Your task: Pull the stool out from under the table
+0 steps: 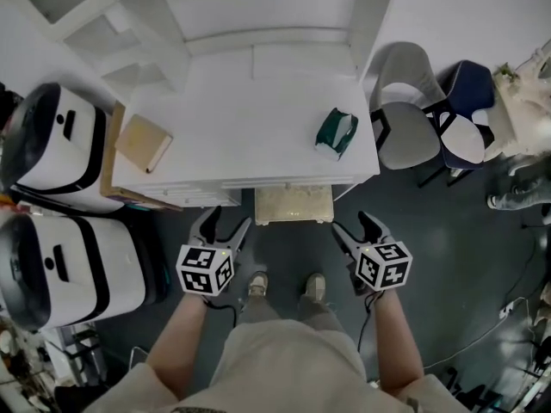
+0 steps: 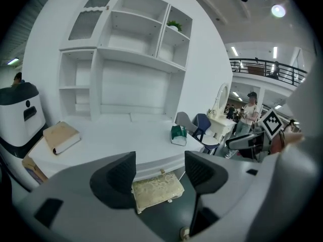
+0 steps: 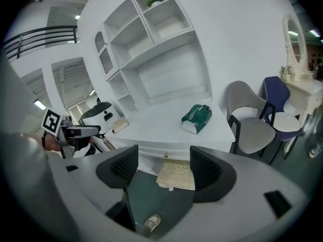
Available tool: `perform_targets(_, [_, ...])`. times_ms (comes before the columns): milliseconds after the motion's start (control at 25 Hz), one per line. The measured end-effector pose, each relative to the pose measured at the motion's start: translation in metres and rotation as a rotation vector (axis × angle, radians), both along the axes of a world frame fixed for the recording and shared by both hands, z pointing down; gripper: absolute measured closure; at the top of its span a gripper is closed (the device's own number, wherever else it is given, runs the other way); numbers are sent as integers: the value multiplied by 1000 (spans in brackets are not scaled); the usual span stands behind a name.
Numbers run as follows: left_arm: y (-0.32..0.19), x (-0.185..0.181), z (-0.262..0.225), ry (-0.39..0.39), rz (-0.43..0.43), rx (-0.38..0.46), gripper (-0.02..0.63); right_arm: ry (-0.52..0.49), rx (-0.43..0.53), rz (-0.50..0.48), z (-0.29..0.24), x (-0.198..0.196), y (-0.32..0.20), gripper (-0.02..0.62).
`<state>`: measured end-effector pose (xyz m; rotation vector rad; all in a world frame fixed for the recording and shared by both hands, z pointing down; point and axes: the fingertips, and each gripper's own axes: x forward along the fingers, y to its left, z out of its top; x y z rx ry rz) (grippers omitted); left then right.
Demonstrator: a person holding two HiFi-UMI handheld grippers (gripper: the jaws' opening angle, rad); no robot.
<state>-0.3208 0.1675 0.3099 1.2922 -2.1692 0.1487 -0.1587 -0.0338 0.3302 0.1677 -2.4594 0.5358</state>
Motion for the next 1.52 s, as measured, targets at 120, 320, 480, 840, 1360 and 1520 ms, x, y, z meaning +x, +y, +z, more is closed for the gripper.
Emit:
perform_targets(120, [-2, 1, 9, 13, -20, -11, 305, 11, -6, 1, 9, -1, -12, 276])
perform_targets(320, [5, -1, 38, 61, -69, -30, 305, 39, -11, -22, 30, -4, -14, 272])
perform_targets(480, [0, -6, 72, 102, -97, -27, 301, 66, -9, -35, 57, -12, -16, 268])
perform_targets(840, [-14, -20, 167, 146, -85, -60, 279, 82, -17, -21, 139, -36, -28, 258])
perform_targets(1360, [-25, -34, 312, 231, -84, -70, 244, 155, 21, -33, 278, -42, -41, 232])
perform_targets(1520, [-25, -41, 356, 248, -96, -66, 242, 164, 24, -9, 323, -46, -49, 222])
